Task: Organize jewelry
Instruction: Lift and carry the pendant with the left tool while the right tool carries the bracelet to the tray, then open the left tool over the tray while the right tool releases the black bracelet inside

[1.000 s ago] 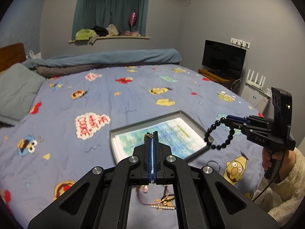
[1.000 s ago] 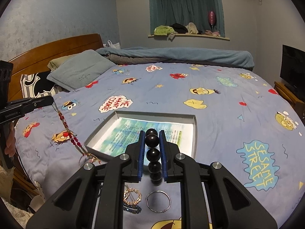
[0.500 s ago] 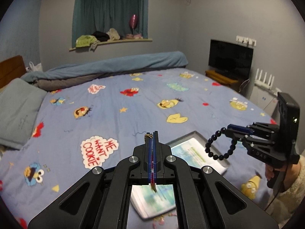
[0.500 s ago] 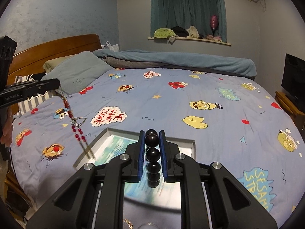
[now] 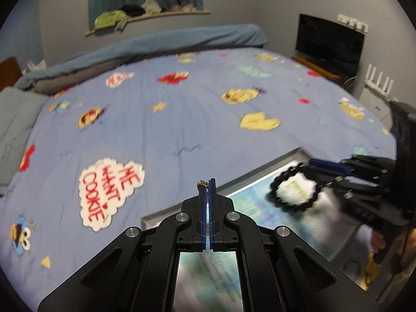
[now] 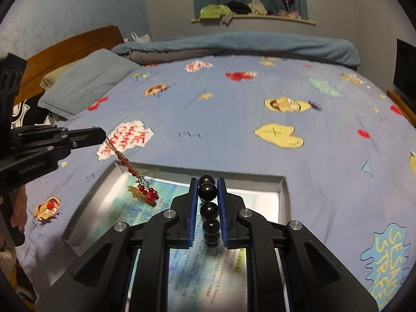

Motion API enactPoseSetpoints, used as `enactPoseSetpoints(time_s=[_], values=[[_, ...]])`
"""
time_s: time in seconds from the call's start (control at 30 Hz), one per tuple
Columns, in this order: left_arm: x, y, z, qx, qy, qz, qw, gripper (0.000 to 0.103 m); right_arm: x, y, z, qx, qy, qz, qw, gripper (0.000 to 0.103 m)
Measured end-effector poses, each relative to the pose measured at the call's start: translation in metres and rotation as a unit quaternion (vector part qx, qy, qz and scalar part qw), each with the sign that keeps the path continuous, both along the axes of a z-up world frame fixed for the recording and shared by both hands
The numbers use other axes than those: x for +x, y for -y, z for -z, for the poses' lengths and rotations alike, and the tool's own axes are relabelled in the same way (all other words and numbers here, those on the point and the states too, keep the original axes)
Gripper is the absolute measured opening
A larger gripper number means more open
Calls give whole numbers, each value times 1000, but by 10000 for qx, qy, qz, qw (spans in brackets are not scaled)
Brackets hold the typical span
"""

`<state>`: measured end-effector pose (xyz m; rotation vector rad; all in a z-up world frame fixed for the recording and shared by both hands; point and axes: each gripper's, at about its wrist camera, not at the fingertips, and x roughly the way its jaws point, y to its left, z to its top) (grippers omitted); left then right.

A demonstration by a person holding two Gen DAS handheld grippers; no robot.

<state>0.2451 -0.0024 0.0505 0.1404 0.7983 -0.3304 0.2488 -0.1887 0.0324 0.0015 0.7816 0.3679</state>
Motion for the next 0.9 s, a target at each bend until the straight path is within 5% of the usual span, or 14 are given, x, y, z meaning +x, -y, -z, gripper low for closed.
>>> enactPoseSetpoints(time_s=[0.23, 0.57, 0.7, 0.9], values=[[17, -35, 51, 81, -600, -401, 9974, 2, 11, 9, 19, -359, -385, 253, 9983, 15], [9, -42, 70, 185, -787, -409, 9959, 2, 13, 26, 26, -309, -467, 526, 9970, 18], [-1, -40, 65, 171, -716, -405, 9965, 31, 5, 31, 18, -251, -388, 603, 9971, 36], [-32, -42, 45, 46, -588, -473, 9971, 36, -23, 39, -2, -42, -185, 633, 9978, 49]])
